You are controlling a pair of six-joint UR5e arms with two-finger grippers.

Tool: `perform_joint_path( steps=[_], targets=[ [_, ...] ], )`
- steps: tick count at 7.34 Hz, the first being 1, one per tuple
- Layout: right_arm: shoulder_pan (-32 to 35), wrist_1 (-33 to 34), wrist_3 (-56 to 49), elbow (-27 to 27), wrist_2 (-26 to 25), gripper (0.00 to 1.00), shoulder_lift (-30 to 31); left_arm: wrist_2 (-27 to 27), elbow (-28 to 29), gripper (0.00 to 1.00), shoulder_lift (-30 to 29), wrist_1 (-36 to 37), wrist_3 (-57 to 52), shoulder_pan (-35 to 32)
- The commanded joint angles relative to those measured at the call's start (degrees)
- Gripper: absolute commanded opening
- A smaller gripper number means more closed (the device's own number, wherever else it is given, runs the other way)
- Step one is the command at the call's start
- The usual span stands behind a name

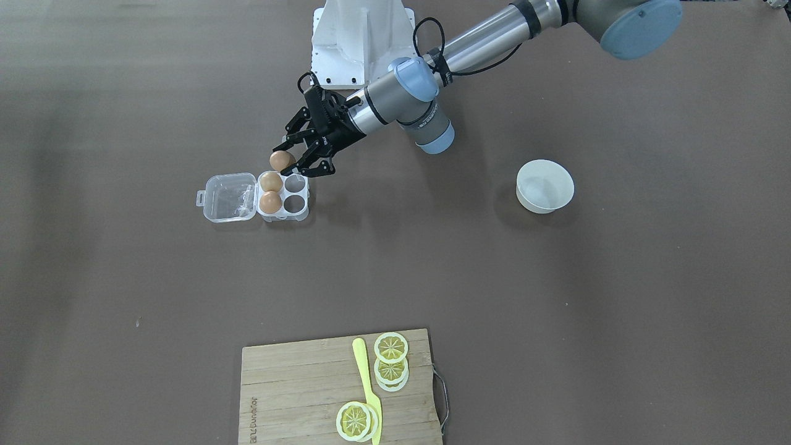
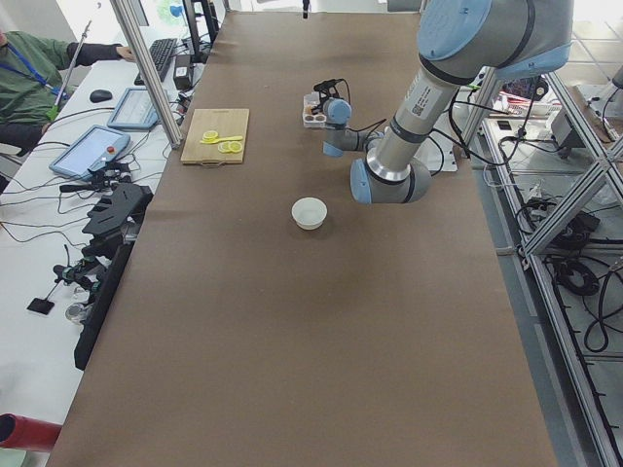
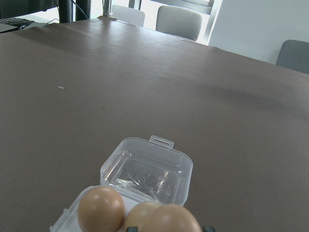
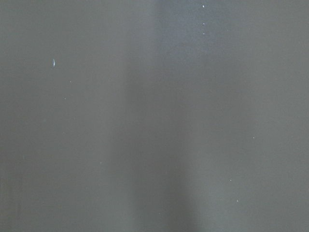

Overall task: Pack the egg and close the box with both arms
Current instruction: 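Lower the egg into the empty slot and open the left gripper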

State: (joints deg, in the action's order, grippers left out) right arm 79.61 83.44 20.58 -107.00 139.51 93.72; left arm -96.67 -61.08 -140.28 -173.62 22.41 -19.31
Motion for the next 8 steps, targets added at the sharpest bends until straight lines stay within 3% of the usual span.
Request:
perform_joint_path(
  steps=[1, 8],
  targets=[
    [-1.0, 0.0, 2.6, -0.3, 0.9, 1.0, -1.2, 0.3, 0.1, 0.0, -0.3, 0.0, -0.1, -0.5],
    [-1.4, 0.0, 2.8, -0.4, 1.6, 1.0, -1.2, 3.0, 1.6, 0.0, 0.2, 0.6, -0.1, -0.5]
  ],
)
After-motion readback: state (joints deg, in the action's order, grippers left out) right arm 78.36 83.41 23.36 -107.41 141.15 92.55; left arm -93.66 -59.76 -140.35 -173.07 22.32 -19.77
